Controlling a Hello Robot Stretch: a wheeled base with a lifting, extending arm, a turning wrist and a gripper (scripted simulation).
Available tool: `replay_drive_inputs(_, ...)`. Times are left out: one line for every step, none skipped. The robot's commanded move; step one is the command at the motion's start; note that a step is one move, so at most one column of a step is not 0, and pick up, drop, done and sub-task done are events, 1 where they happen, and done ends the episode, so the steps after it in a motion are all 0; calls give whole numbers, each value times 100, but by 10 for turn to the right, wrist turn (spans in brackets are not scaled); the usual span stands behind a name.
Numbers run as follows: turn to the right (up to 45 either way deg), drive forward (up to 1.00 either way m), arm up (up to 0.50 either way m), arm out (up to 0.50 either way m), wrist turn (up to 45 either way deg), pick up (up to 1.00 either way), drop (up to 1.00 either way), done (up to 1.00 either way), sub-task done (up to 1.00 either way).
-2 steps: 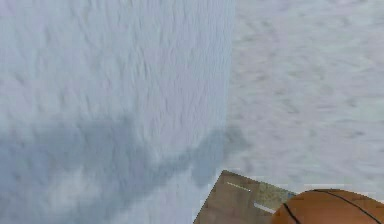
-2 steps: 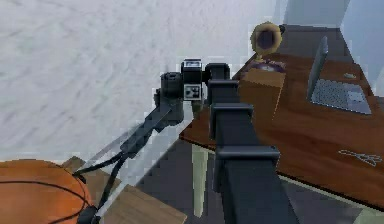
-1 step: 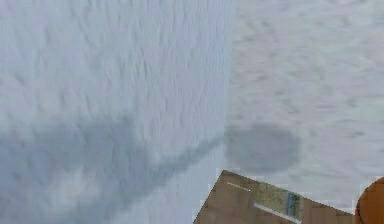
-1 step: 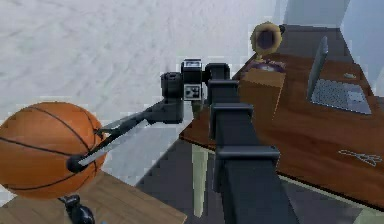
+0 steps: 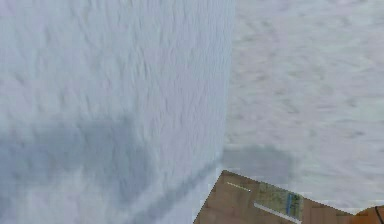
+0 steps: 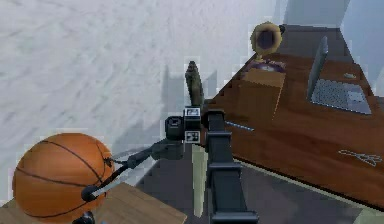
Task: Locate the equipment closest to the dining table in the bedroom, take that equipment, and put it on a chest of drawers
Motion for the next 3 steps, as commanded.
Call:
replay_drive_inputs(0,0,-32,0,0,0,0,0,0)
replay_drive_inputs(0,0,0,0,0,0,100,0,0)
replay_drive_inputs(0,0,10,0,0,0,0,0,0)
